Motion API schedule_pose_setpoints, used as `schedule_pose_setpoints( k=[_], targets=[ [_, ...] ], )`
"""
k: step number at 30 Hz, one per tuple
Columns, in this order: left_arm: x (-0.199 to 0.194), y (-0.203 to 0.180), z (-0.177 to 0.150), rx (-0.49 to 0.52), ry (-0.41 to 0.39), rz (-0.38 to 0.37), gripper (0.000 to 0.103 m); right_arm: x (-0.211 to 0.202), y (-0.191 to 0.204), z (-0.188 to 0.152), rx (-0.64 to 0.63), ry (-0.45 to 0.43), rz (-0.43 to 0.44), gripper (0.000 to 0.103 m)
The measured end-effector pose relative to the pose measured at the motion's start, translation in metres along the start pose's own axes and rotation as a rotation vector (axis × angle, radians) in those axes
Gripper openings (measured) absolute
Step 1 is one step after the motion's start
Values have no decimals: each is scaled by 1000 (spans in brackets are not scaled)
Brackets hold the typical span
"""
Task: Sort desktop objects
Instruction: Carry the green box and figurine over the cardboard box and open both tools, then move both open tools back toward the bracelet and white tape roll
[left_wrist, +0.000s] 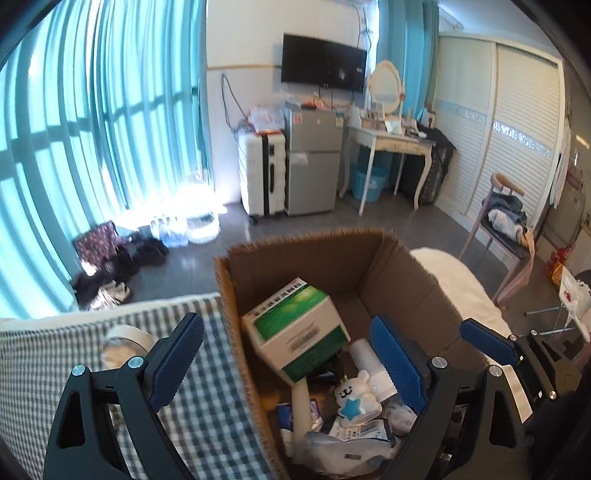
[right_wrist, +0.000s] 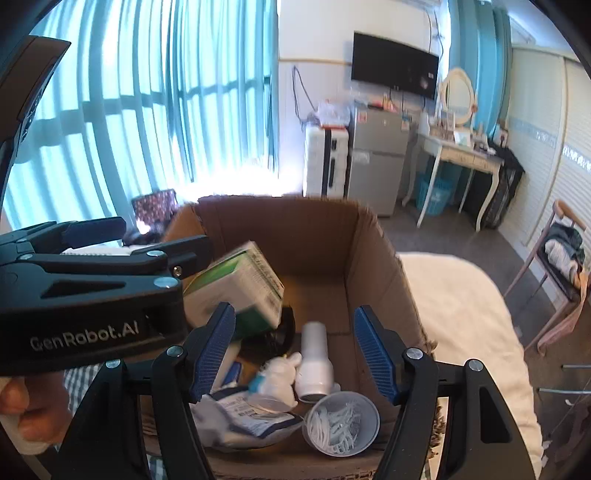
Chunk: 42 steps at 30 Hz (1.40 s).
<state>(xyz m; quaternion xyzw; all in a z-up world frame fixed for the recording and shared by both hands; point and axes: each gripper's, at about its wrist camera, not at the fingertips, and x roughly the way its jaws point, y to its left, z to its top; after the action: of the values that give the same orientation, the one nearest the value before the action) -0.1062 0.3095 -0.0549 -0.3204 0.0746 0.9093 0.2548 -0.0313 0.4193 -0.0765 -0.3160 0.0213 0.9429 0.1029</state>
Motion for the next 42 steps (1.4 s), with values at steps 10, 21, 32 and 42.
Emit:
schedule_pose_setpoints(
  k=[10, 21, 32, 42],
  targets=[
    [-56, 36, 11, -27, -109, 60, 96, -34, 22, 18, -24, -95, 19, 67],
    [-103, 82, 8, -79, -171, 152, 99, -55, 46, 30, -46, -145, 58, 67],
    [-131, 129, 1, -102, -217, 266, 103, -51, 73, 35, -39, -160, 115, 68],
    [-142, 178, -19, -154, -215, 326, 103, -42, 108, 35, -59, -158, 169, 73]
  ],
)
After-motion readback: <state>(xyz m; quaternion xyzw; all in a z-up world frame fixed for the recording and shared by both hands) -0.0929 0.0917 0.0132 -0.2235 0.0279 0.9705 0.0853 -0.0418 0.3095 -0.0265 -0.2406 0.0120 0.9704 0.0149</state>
